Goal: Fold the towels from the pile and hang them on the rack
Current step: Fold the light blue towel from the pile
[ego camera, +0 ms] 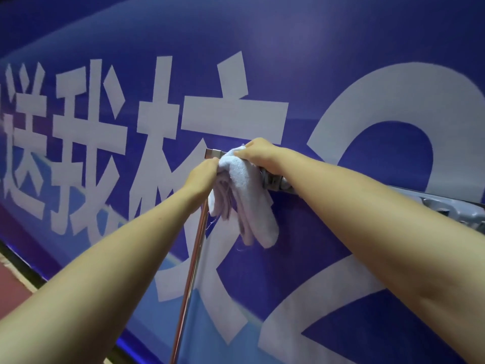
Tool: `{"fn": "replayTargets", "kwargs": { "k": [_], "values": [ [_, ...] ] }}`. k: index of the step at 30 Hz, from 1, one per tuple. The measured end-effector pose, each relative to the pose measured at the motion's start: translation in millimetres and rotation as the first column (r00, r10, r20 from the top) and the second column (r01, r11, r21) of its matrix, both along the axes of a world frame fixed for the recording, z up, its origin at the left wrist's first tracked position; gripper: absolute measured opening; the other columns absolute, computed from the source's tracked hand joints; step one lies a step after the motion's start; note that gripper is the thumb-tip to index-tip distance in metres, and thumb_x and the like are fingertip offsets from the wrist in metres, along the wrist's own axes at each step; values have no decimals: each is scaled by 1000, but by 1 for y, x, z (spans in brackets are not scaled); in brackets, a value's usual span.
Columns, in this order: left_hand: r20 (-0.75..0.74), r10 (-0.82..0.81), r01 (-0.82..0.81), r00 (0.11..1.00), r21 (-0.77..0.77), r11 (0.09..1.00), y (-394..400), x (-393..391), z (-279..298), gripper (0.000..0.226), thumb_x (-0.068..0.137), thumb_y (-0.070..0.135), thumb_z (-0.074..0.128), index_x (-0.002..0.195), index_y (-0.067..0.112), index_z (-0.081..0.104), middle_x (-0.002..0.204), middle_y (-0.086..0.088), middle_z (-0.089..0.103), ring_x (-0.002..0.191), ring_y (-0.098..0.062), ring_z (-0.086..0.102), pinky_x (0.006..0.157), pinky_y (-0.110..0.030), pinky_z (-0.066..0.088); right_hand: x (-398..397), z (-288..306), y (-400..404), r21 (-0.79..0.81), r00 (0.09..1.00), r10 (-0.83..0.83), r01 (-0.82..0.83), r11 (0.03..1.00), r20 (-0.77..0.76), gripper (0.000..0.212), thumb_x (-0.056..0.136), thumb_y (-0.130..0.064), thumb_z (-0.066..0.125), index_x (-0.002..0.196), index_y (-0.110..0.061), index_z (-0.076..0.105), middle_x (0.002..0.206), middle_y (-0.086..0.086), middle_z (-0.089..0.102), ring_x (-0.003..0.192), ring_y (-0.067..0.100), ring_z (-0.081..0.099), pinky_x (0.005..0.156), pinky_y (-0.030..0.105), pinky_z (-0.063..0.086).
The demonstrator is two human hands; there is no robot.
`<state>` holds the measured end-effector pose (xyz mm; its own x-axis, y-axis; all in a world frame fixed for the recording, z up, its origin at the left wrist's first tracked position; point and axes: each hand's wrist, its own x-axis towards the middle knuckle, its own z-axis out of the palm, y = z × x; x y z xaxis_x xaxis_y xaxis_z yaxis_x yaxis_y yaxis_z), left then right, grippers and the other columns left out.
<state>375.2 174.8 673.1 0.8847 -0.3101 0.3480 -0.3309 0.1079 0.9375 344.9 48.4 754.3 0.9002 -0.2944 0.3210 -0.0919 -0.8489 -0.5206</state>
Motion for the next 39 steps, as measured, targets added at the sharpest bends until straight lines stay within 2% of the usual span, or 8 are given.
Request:
{"fn": "replayTargets", "kwargs": {
  "k": [5,9,14,18,22,25,34,39],
  "values": [
    [29,85,-83,996,-52,995,-4,13,-1,20,97,23,40,87,14,56,88,-4,59,83,-18,53,77,-31,47,8,1,-8,-29,997,43,-41,999,66,24,89,-32,62,68,-22,62,74,-3,63,78,17,59,63,24,44],
    [-21,41,-43,999,-122,992,-10,8,-2,24,93,15,40,71,15,49,68,-1,50,63,-12,45,56,-25,36,14,-6,-12,-169,997,-2,15,985,76,20,84,-44,64,92,-26,66,106,1,53,111,17,43,89,32,45],
    [-36,-45,37,998,-205,978,-15,3,-9,21,87,24,40,86,13,59,77,-13,54,77,-23,50,64,-32,43,9,-7,-10,-154,989,46,-24,988,139,23,85,-42,66,89,-19,68,89,-6,65,88,15,60,69,28,48],
    [-53,-173,153,983,-266,952,-14,3,-15,41,100,36,36,84,9,63,77,-7,67,74,-16,61,69,-28,48,2,-7,-7,-212,986,133,-109,971,100,25,89,-32,57,95,-16,75,98,1,72,96,17,65,81,32,52],
    [-78,-256,224,964,-293,930,-19,12,-27,43,101,43,39,88,15,68,79,-5,74,85,-19,68,71,-28,50,-5,-6,-2,-241,984,178,-176,954,-15,35,96,-36,49,69,-19,66,79,-2,63,75,14,55,70,31,45],
    [-149,-178,125,973,-311,942,-25,3,-33,39,99,38,49,76,12,67,58,-2,69,64,-17,65,59,-25,48,6,-10,4,-385,992,123,-127,914,-35,41,99,-37,38,70,-16,57,102,7,57,88,21,55,77,33,45],
    [-158,-81,43,984,-230,972,-14,-24,-22,40,105,23,33,73,13,54,62,-4,56,60,-11,50,35,-11,41,-13,-32,-5,-422,962,120,-5,906,246,37,98,-25,35,72,-8,55,80,7,62,76,25,53,69,38,42],
    [-130,-7,-8,991,-111,994,6,-45,-7,37,104,21,36,71,15,51,64,-3,56,71,-21,57,44,-14,45,-38,-40,0,-410,972,174,-96,907,157,27,96,-24,37,85,-30,61,88,-4,63,91,24,53,77,40,42]
  ]
}}
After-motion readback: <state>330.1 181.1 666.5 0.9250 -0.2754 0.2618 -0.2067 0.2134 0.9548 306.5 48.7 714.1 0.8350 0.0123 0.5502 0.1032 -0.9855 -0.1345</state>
